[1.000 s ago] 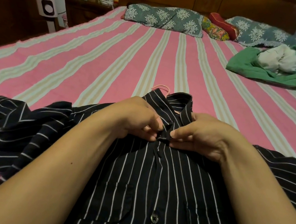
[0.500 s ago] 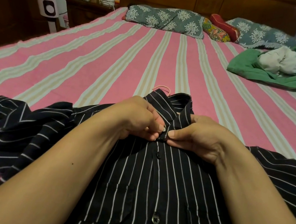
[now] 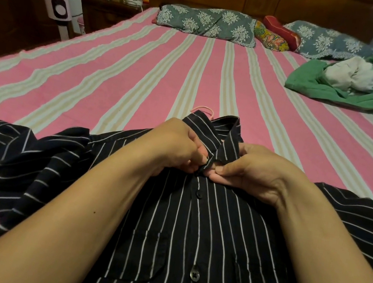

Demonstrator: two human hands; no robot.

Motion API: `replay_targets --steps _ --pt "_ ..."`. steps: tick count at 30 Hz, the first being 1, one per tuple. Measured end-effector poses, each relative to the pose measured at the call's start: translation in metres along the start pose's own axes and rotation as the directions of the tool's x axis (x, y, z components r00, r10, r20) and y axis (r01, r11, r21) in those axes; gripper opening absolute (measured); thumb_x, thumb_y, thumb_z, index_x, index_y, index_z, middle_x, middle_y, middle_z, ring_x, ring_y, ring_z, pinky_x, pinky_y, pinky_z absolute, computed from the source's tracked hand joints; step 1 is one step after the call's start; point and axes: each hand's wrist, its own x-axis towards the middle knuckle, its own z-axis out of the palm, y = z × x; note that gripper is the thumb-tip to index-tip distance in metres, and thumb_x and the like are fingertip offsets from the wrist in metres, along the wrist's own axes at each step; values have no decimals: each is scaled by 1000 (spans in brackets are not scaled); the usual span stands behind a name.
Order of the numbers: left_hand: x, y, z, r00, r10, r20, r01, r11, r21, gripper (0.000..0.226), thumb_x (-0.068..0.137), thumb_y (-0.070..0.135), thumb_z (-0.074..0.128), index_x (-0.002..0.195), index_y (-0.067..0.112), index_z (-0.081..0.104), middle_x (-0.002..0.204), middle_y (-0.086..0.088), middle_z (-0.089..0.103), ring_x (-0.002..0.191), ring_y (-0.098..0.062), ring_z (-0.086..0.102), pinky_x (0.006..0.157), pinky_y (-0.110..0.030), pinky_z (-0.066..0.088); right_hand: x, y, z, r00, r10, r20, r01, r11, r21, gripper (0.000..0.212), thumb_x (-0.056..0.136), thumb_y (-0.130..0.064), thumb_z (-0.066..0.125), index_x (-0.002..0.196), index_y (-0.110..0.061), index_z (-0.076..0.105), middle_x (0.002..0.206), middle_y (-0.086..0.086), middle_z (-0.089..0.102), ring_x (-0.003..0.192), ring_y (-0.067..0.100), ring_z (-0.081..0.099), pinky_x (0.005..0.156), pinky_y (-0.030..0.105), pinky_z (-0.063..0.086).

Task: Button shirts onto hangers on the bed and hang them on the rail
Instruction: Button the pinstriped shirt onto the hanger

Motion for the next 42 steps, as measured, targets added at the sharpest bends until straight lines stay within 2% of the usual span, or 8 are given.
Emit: replay_targets --steps 6,12,17,25,32,35,38,42 --pt "-1 0 -3 998 -25 52 32 990 -139 14 86 -4 73 74 2 68 61 -13 64 53 -17 62 62 -28 62 -2 0 7 994 -78 -80 72 995 -75 24 84 24 59 87 1 63 65 13 67 67 28 74 61 27 62" --pt "-6 3 -4 995 25 99 -22 999 -33 19 74 -3 85 81 1 68 65 -8 62 56 -11 60 58 -18 54 -2 0 9 984 -127 -129 110 985 -131 21 81 20 66 89 1 65 72 15 70 67 25 74 61 26 62" --pt "-1 -2 -2 999 43 6 -43 996 83 12 76 -11 73 87 -10 69 68 -13 61 61 -20 57 63 -28 52 -5 -3 8 988 -120 -93 112 990 -87 21 83 20 63 93 3 67 86 23 73 75 28 75 68 30 64" --pt "6 -8 1 998 50 -39 -46 995 92 22 78 -7 72 71 14 75 66 -5 71 61 -13 59 63 -24 51 0 -2 3 970 -157 -188 117 971 -209 27 85 25 53 88 1 65 87 19 70 73 24 74 67 30 64" --pt "6 -5 9 996 61 -58 -44 966 253 13 81 23 71 77 12 77 74 -8 75 65 -14 63 75 -32 57 3 1 1 961 -189 -200 130 952 -276 25 80 26 62 86 2 63 79 21 69 74 27 75 73 32 64" --pt "3 -7 5 995 90 39 -96 973 211 27 90 1 61 79 18 79 77 -6 75 71 -15 61 72 -28 52 7 1 3 967 -189 -173 114 922 -371 19 86 -12 78 95 -3 65 73 11 67 61 17 65 64 28 59" --pt "-1 -9 -2 982 97 164 -113 990 89 45 85 -14 49 81 18 81 79 -4 76 68 -11 61 63 -18 48 8 1 8 952 -215 -219 47 808 -588 60 77 -71 69 97 -14 67 63 -3 65 57 13 57 68 34 51" --pt "-1 -9 -1 981 105 164 -130 980 149 38 80 -8 51 79 14 81 85 -10 77 67 -18 64 69 -27 53 9 3 18 898 -321 -301 -22 650 -759 52 87 -66 61 88 -15 69 77 -1 70 73 18 65 68 31 48"
